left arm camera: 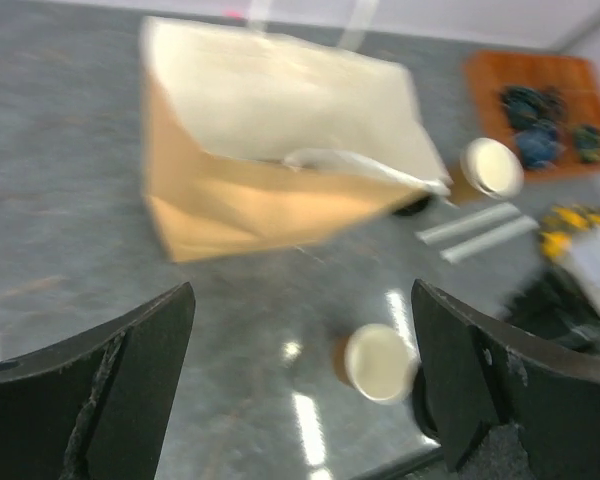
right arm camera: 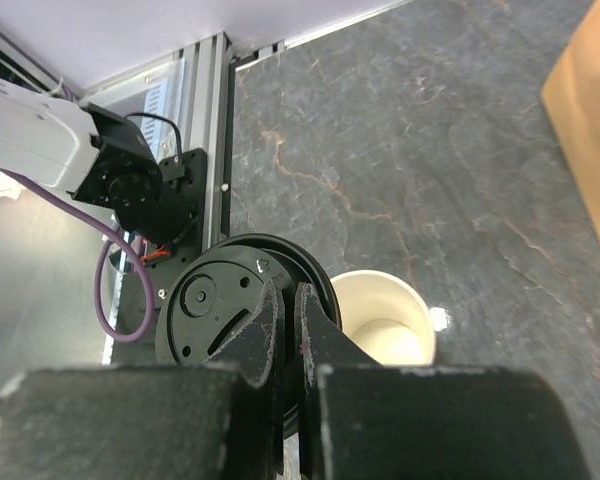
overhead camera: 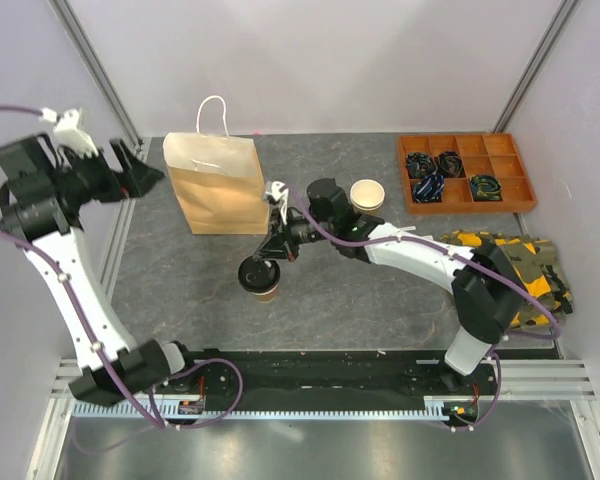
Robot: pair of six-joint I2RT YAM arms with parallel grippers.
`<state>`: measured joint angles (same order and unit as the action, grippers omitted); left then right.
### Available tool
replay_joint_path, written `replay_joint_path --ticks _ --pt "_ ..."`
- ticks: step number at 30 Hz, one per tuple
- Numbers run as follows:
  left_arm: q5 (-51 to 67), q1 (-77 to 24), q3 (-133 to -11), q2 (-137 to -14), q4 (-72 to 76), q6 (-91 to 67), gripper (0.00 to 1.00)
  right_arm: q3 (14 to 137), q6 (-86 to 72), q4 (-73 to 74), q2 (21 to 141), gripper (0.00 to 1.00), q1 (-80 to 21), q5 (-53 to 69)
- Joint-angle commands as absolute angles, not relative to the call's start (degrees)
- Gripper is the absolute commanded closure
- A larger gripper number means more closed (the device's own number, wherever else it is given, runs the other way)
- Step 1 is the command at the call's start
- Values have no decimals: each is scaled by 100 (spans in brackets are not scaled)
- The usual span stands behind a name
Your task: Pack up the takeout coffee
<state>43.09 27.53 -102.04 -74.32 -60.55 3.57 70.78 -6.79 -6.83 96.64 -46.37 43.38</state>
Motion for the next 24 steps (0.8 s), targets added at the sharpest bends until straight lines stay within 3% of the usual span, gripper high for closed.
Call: replay_joint_path --ticks 1,11,24 --pt "6572 3050 -8748 -6918 -6135 632 5 6943 -344 -1380 9922 100 -4790 4210" --pt "7163 3050 -6918 -6372 -6539 1740 9 6891 395 -1424 10406 100 -4825 4104" --pt "7137 2944 -6302 -6539 -6750 1819 15 6767 800 -1512 10494 100 -4781 4131"
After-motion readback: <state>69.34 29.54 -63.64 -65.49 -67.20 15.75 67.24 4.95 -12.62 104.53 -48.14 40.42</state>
